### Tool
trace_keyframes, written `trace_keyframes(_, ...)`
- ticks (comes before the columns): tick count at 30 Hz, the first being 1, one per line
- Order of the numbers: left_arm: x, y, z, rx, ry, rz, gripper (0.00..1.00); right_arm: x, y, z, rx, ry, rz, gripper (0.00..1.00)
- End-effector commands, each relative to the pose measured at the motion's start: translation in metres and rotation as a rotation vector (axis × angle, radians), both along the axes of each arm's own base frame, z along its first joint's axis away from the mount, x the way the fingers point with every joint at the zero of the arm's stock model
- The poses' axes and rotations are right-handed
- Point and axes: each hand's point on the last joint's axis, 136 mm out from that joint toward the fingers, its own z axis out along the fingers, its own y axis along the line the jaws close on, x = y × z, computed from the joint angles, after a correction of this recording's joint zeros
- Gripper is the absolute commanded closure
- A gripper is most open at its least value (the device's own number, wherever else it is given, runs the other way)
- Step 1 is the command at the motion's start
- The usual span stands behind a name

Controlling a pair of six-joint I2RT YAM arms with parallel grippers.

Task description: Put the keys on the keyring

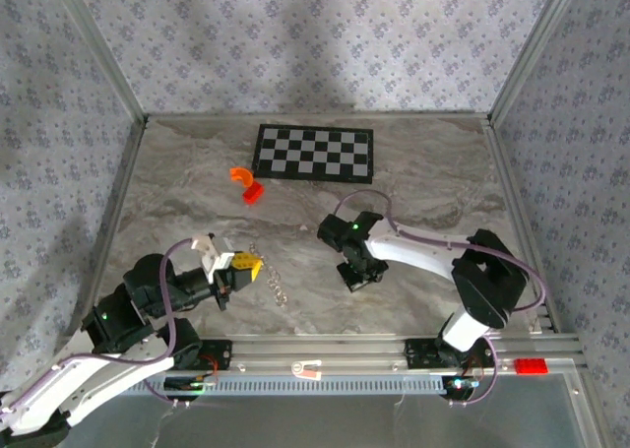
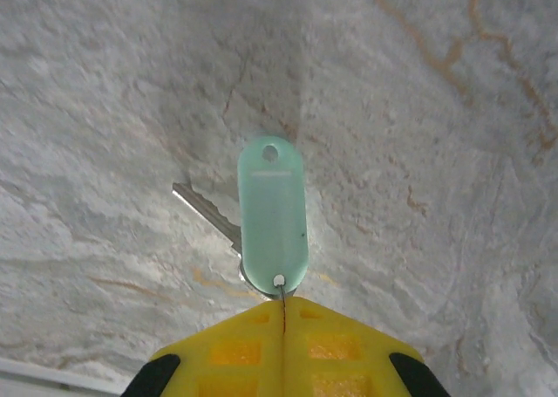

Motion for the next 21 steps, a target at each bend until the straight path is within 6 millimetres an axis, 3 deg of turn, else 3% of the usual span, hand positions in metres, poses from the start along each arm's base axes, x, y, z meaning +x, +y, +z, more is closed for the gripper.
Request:
trace_keyframes(1, -0.007, -0.002, 0.02, -0.082, -0.029, -0.037, 1.0, -0.022, -0.015, 0.001, -0.097, 0.128, 0.047, 1.0)
trace_keyframes(14, -0.01, -0.001, 0.023, -0.095, -0.038, -0.047, 1.0, -0.04, -0.007, -0.022, -0.108, 0.291, 0.108, 1.0)
trace_keyframes(21, -0.008, -0.003, 0.022, -0.086, -0.035, -0.043, 1.0, -0.04, -0.007, -0.031, -0.098, 0.309, 0.099, 1.0)
